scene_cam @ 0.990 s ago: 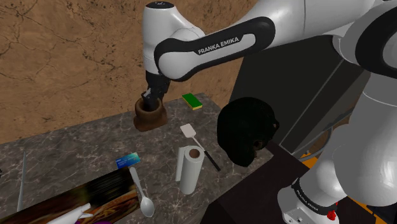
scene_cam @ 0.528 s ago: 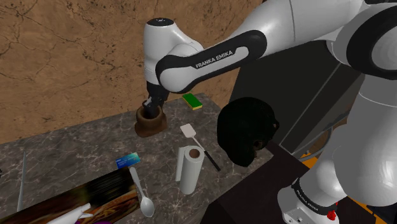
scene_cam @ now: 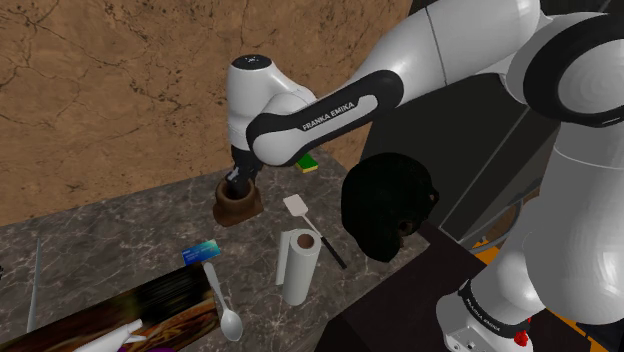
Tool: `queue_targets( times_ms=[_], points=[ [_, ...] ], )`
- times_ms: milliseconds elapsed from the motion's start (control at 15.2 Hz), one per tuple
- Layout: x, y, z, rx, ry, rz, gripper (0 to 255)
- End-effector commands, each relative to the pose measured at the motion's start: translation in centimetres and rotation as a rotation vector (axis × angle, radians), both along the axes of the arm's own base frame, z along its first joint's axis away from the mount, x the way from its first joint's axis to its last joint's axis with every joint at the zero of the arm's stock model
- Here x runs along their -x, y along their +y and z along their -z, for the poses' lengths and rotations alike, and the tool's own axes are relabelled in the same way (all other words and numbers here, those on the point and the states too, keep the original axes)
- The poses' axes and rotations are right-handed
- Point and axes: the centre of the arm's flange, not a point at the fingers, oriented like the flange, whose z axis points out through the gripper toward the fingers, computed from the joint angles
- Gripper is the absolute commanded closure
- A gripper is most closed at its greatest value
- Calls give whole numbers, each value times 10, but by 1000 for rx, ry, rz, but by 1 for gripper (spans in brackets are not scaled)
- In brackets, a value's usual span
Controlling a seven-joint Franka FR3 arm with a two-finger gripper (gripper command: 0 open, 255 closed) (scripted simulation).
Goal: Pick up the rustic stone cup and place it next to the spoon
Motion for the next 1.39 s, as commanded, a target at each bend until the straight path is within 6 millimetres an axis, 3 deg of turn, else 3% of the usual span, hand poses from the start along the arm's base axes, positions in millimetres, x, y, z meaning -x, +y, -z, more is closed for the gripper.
queue_targets(
  times_ms=[0,396,462,792,1056,1320],
  points=[
    [0,0,4,-1,-2,0,255],
    [0,0,4,-1,-2,0,255],
    [0,0,4,-1,-2,0,0],
    [0,0,4,-1,-2,0,0],
    [7,1,-45,-1,-2,0,0],
    [7,1,-45,-1,-2,0,0]
  ],
)
